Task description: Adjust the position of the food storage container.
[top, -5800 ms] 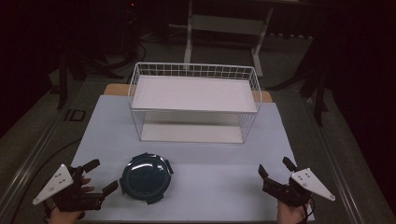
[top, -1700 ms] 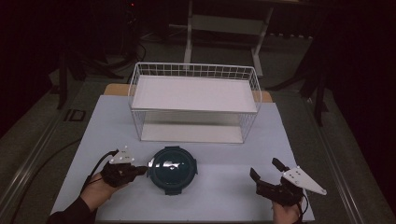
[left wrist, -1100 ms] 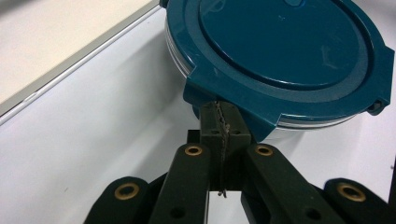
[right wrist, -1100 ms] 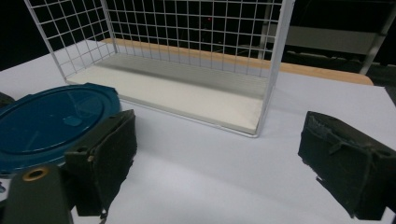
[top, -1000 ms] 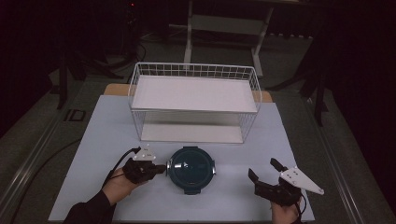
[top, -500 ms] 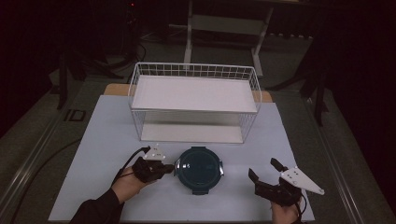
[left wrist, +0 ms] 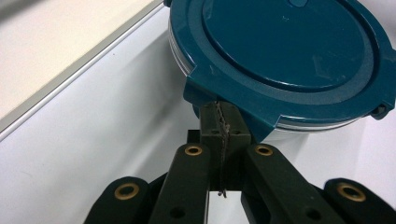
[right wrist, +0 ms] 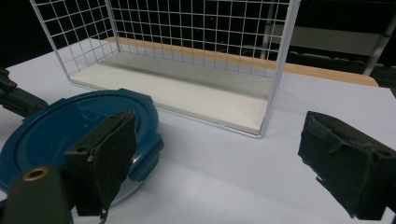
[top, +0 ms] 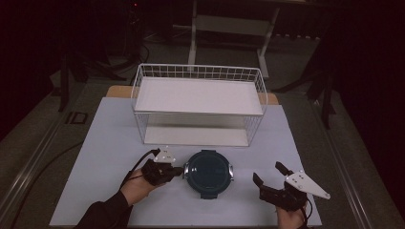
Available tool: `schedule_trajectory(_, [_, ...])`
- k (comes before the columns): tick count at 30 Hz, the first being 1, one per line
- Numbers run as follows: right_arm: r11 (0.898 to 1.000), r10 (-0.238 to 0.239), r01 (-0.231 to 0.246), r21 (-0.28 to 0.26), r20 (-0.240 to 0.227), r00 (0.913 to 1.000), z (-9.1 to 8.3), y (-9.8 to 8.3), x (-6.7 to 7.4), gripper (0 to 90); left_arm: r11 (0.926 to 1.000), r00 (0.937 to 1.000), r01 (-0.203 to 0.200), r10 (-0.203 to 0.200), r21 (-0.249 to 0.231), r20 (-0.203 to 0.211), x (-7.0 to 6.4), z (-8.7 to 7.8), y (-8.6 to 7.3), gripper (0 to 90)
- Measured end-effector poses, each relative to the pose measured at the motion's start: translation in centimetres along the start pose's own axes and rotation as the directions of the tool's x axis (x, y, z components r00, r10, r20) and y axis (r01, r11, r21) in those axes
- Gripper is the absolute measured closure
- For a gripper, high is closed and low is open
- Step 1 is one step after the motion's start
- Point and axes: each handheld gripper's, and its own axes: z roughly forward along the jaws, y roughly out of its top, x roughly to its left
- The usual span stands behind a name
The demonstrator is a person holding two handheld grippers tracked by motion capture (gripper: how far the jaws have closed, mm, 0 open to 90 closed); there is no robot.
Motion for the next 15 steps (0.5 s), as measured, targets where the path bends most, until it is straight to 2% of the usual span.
schedule_trajectory(4, [1.000,0.001,-0.001,0.002,-0.004,1.0000,0.1,0.0,0.0,11.2,0.9999,0.9999,-0.010,0.010,0.003,-0.004,-0.1,0.3,0.3,89.7])
schedule_trajectory(8, [1.000,0.000,0.000,0.000,-0.008,1.0000,0.1,0.0,0.0,11.3,1.0000,0.9998,-0.007,0.007,-0.001,0.016,-0.1,0.3,0.0,89.6])
schedule_trajectory(10, [1.000,0.001,-0.001,0.000,-0.008,1.0000,0.1,0.0,0.0,11.3,1.0000,0.9999,-0.009,0.009,0.003,0.011,-0.1,0.2,-0.2,88.5])
schedule_trajectory(13, [1.000,-0.015,0.015,0.006,-0.016,0.9998,0.2,-0.1,0.0,11.2,0.9998,0.9999,0.004,-0.004,-0.017,-0.014,0.2,-0.6,-0.6,73.8])
schedule_trajectory(14, [1.000,-0.015,0.015,0.006,-0.016,0.9998,0.2,-0.1,0.0,11.2,0.9996,0.9998,0.008,-0.009,-0.027,-0.018,0.3,-0.9,-0.6,73.8])
schedule_trajectory(15, [0.999,-0.038,0.038,0.003,-0.026,0.9989,0.3,0.0,0.2,11.2,0.9984,0.9996,0.018,-0.019,-0.054,-0.020,0.3,-1.6,-0.5,61.0])
